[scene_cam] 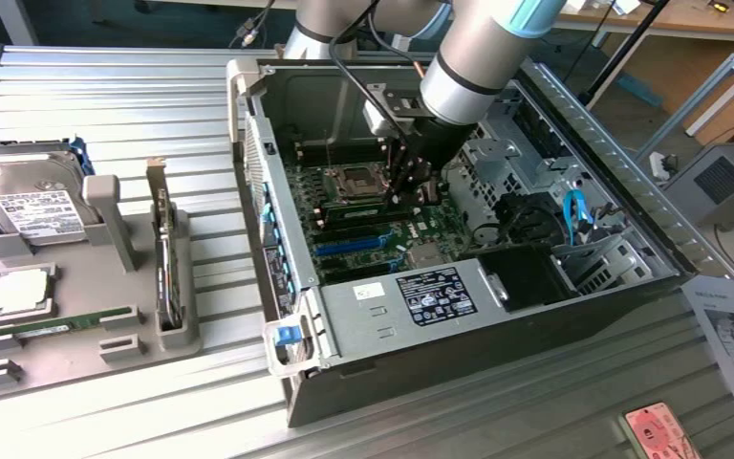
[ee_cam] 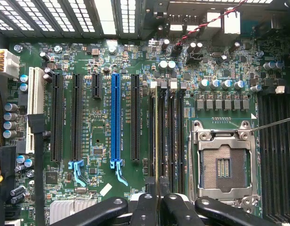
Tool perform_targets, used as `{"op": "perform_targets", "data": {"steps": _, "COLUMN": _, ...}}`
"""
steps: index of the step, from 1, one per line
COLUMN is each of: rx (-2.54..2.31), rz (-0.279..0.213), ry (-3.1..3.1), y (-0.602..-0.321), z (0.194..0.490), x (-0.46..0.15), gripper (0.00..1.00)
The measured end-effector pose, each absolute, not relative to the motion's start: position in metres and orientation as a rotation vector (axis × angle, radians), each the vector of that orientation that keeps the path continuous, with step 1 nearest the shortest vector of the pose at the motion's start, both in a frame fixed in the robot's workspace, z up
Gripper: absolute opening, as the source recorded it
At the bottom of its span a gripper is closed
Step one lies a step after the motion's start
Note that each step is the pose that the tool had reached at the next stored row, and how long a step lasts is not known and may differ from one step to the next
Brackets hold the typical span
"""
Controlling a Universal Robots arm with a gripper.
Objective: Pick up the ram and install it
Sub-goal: 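Insert the ram into the slot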
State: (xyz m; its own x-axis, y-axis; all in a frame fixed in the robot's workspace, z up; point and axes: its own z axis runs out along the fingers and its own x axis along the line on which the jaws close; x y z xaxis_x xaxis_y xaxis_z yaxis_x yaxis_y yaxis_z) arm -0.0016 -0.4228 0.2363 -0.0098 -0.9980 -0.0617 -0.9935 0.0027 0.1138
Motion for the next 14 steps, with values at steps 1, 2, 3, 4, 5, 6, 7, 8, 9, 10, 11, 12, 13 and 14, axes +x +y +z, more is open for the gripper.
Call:
{"op": "perform_targets", "data": {"steps": 1, "rx": 2.185, "rz": -0.193, "ry": -2.198, "y": -0.4228, "z": 0.2363, "x": -0.0016, "gripper": 0.12}}
{"op": "perform_targets", "data": {"steps": 2, "rx": 2.185, "rz": -0.193, "ry": -2.197, "y": -0.4228, "z": 0.2363, "x": -0.0016, "gripper": 0.12}}
{"op": "perform_targets", "data": {"steps": 3, "rx": 2.186, "rz": -0.193, "ry": -2.197, "y": -0.4228, "z": 0.2363, "x": -0.0016, "gripper": 0.12}}
{"op": "perform_targets", "data": {"steps": 4, "rx": 2.186, "rz": -0.193, "ry": -2.196, "y": -0.4228, "z": 0.2363, "x": -0.0016, "gripper": 0.12}}
{"op": "perform_targets", "data": {"steps": 5, "rx": 2.187, "rz": -0.193, "ry": -2.195, "y": -0.4228, "z": 0.2363, "x": -0.0016, "gripper": 0.12}}
{"op": "perform_targets", "data": {"steps": 6, "rx": 2.189, "rz": -0.193, "ry": -2.194, "y": -0.4228, "z": 0.2363, "x": -0.0016, "gripper": 0.12}}
{"op": "perform_targets", "data": {"steps": 7, "rx": 2.190, "rz": -0.193, "ry": -2.192, "y": -0.4228, "z": 0.2363, "x": -0.0016, "gripper": 0.12}}
{"op": "perform_targets", "data": {"steps": 8, "rx": 2.191, "rz": -0.193, "ry": -2.191, "y": -0.4228, "z": 0.2363, "x": -0.0016, "gripper": 0.12}}
{"op": "perform_targets", "data": {"steps": 9, "rx": 2.192, "rz": -0.193, "ry": -2.190, "y": -0.4228, "z": 0.2363, "x": -0.0016, "gripper": 0.12}}
{"op": "perform_targets", "data": {"steps": 10, "rx": 2.193, "rz": -0.193, "ry": -2.189, "y": -0.4228, "z": 0.2363, "x": -0.0016, "gripper": 0.12}}
{"op": "perform_targets", "data": {"steps": 11, "rx": 2.195, "rz": -0.193, "ry": -2.187, "y": -0.4228, "z": 0.2363, "x": -0.0016, "gripper": 0.12}}
{"op": "perform_targets", "data": {"steps": 12, "rx": 2.196, "rz": -0.193, "ry": -2.186, "y": -0.4228, "z": 0.2363, "x": -0.0016, "gripper": 0.12}}
{"op": "perform_targets", "data": {"steps": 13, "rx": 2.196, "rz": -0.193, "ry": -2.185, "y": -0.4228, "z": 0.2363, "x": -0.0016, "gripper": 0.12}}
{"op": "perform_targets", "data": {"steps": 14, "rx": 2.196, "rz": -0.193, "ry": -2.185, "y": -0.4228, "z": 0.2363, "x": -0.0016, "gripper": 0.12}}
